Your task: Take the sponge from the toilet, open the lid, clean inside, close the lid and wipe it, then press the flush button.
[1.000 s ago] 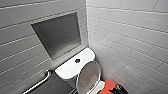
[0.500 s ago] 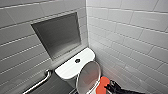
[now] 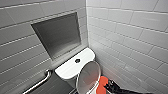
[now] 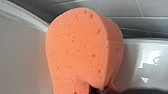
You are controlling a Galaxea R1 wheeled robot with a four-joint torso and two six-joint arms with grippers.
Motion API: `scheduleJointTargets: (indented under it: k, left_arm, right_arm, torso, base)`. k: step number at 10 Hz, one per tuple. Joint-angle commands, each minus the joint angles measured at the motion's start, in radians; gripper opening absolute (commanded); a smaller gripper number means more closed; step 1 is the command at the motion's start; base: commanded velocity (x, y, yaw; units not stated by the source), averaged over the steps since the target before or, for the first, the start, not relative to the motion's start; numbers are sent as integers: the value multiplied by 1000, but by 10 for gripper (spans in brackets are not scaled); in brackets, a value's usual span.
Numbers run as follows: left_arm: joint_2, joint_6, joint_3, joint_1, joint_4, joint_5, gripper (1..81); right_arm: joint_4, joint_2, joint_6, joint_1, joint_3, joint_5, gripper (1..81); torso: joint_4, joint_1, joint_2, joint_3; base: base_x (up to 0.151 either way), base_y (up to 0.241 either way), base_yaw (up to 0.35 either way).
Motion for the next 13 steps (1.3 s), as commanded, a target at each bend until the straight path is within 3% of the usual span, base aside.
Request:
scheduleJointTargets:
  k: [1,5,9,13]
  left_arm:
    - [-5,-4,-1,14,-7,111,811]
    - [10,-3,-1,20,-12,122,811]
    - [13,-1,-1,20,-10,119,811]
    - [14,0,-1,20,-10,120,811]
  right_arm:
    - [1,79,39,122,-114,29,10]
    - [-1,10,78,76,-84,31,10]
    - [13,-265,76,10,304,131,10]
    - [48,-323,76,-92,327,207,10]
  torso:
    - [0,0,0,0]
    - [0,0,0,0]
    - [0,0,0,0]
    - [0,0,0,0]
  base:
    - [0,0,0]
    - [0,0,0]
    - [0,0,0]
    - [0,0,0]
